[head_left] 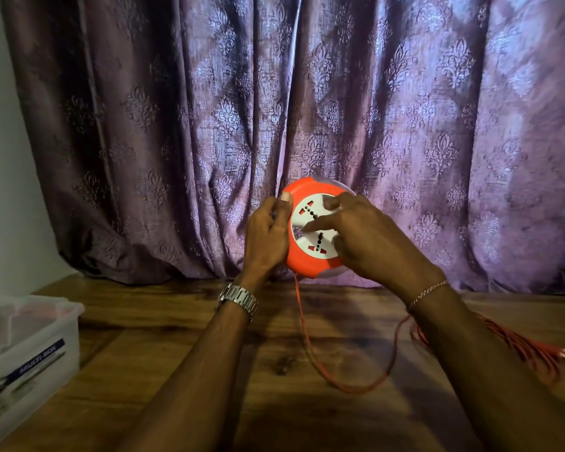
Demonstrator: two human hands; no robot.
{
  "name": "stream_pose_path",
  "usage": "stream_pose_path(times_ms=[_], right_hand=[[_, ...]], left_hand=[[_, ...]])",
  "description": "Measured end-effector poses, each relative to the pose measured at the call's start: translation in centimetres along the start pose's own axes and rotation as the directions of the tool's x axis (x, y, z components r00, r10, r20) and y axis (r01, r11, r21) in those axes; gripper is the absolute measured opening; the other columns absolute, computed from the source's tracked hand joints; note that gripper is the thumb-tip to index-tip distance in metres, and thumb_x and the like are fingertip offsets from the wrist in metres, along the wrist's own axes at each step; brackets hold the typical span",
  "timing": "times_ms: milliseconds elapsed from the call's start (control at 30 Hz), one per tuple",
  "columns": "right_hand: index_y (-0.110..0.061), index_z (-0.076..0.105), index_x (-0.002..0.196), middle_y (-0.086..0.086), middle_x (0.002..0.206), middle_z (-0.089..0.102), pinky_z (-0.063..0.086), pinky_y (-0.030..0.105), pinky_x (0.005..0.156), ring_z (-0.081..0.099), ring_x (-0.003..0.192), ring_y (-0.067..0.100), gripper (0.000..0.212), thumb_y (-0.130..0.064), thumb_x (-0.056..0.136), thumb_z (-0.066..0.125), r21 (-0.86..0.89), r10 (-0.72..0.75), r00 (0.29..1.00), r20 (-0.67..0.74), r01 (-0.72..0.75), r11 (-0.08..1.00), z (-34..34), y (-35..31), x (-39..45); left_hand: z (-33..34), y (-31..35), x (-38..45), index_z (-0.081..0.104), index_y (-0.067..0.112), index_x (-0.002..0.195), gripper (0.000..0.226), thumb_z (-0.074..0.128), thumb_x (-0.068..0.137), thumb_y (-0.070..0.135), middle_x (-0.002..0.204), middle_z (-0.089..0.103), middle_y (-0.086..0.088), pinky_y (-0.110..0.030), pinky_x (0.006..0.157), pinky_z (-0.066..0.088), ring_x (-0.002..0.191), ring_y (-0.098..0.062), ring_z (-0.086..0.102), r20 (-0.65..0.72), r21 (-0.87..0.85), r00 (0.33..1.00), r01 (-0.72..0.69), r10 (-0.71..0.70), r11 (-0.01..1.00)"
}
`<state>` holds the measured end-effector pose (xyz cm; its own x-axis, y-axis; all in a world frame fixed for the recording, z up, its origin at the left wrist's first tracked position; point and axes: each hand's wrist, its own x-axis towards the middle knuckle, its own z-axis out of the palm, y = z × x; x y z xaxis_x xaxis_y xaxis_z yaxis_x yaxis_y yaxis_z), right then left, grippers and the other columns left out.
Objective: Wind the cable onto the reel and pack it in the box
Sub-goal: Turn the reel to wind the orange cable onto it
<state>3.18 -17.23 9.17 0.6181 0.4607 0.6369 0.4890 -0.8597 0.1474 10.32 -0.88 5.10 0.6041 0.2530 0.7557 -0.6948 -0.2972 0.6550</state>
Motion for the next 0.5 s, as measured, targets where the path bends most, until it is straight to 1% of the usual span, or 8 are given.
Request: stream_pose_path(times_ms=[67, 133, 167, 267, 333, 400, 467, 500], right_hand=[[-0.049, 0.058, 0.122, 0.009, 0.137, 0.045, 0.045, 0.04, 0.087, 0.044, 0.123, 0.031, 0.055, -0.018, 0.077, 0.068, -0.075, 0.013, 1.0, 0.021, -0.011, 0.997, 0.4, -0.4, -0.1], [-0.052, 0.056, 0.123, 0.006, 0.136, 0.044, 0.047, 0.041, 0.08, 0.043, 0.123, 0.029, 0.058, -0.028, 0.074, 0.075, -0.13, 0.03, 1.0, -0.003, -0.03, 0.991, 0.6, -0.6, -0.2], [-0.054, 0.056, 0.122, 0.005, 0.133, 0.045, 0.047, 0.041, 0.077, 0.043, 0.122, 0.029, 0.059, -0.03, 0.072, 0.076, -0.138, 0.04, 0.999, -0.025, -0.043, 0.989, 0.7, -0.6, -0.3], [-0.055, 0.057, 0.119, 0.005, 0.123, 0.05, 0.049, 0.041, 0.069, 0.048, 0.116, 0.03, 0.055, -0.023, 0.075, 0.069, -0.142, 0.052, 0.993, -0.105, -0.067, 0.988, 0.9, -0.6, -0.4], [-0.055, 0.056, 0.12, 0.006, 0.117, 0.054, 0.049, 0.041, 0.068, 0.056, 0.107, 0.031, 0.056, -0.026, 0.073, 0.066, -0.147, 0.059, 0.989, -0.135, -0.079, 0.986, 1.0, -0.5, -0.5], [-0.055, 0.053, 0.123, 0.005, 0.111, 0.06, 0.049, 0.039, 0.069, 0.062, 0.096, 0.032, 0.057, -0.044, 0.068, 0.064, -0.151, 0.104, 0.981, -0.161, -0.129, 0.98, 1.1, -0.3, -0.5], [-0.052, 0.053, 0.125, 0.003, 0.1, 0.069, 0.049, 0.037, 0.069, 0.065, 0.089, 0.031, 0.064, -0.068, 0.063, 0.054, -0.129, 0.181, 0.959, -0.22, -0.213, 0.968, 1.4, 0.1, -0.3], [-0.05, 0.055, 0.125, 0.003, 0.095, 0.072, 0.049, 0.036, 0.068, 0.066, 0.087, 0.032, 0.069, -0.077, 0.062, 0.049, -0.108, 0.222, 0.942, -0.25, -0.255, 0.961, 1.5, 0.2, -0.1]], left_hand=[[0.0, 0.1, -0.1, 0.046, 0.02, 0.07, 0.043, 0.046, 0.098, 0.053, 0.068, 0.056, -0.006, -0.056, 0.068, 0.05, 0.067, -0.018, 0.05, 0.01, -0.009, 1.0, 0.003, -0.003, 1.0], [0.0, 0.0, -0.1, 0.046, 0.02, 0.07, 0.043, 0.046, 0.098, 0.052, 0.067, 0.055, -0.005, -0.055, 0.068, 0.049, 0.067, -0.018, 0.05, 0.012, -0.021, 1.0, 0.005, -0.005, 1.0], [0.0, 0.0, 0.0, 0.046, 0.021, 0.069, 0.043, 0.046, 0.098, 0.053, 0.067, 0.054, -0.005, -0.055, 0.068, 0.049, 0.067, -0.018, 0.049, 0.013, -0.022, 1.0, 0.008, -0.007, 1.0], [0.0, 0.0, 0.1, 0.045, 0.021, 0.068, 0.045, 0.046, 0.098, 0.054, 0.065, 0.054, 0.0, -0.054, 0.067, 0.049, 0.066, -0.018, 0.049, 0.008, -0.005, 1.0, -0.007, 0.007, 1.0], [0.1, -0.2, 0.1, 0.044, 0.021, 0.067, 0.045, 0.046, 0.098, 0.055, 0.063, 0.051, 0.002, -0.054, 0.067, 0.048, 0.064, -0.017, 0.047, 0.005, 0.0, 1.0, -0.009, 0.009, 1.0], [0.2, -0.2, 0.1, 0.044, 0.02, 0.068, 0.046, 0.047, 0.097, 0.055, 0.063, 0.05, 0.001, -0.056, 0.066, 0.048, 0.063, -0.018, 0.046, 0.014, -0.012, 1.0, -0.005, 0.005, 1.0], [0.2, -0.2, 0.1, 0.043, 0.021, 0.067, 0.045, 0.047, 0.097, 0.054, 0.061, 0.047, 0.004, -0.054, 0.065, 0.045, 0.061, -0.016, 0.043, 0.011, -0.012, 1.0, -0.012, 0.012, 1.0], [0.2, -0.2, 0.1, 0.042, 0.023, 0.066, 0.044, 0.048, 0.097, 0.053, 0.06, 0.046, 0.006, -0.053, 0.065, 0.045, 0.061, -0.015, 0.042, 0.01, -0.013, 1.0, -0.011, 0.011, 1.0]])
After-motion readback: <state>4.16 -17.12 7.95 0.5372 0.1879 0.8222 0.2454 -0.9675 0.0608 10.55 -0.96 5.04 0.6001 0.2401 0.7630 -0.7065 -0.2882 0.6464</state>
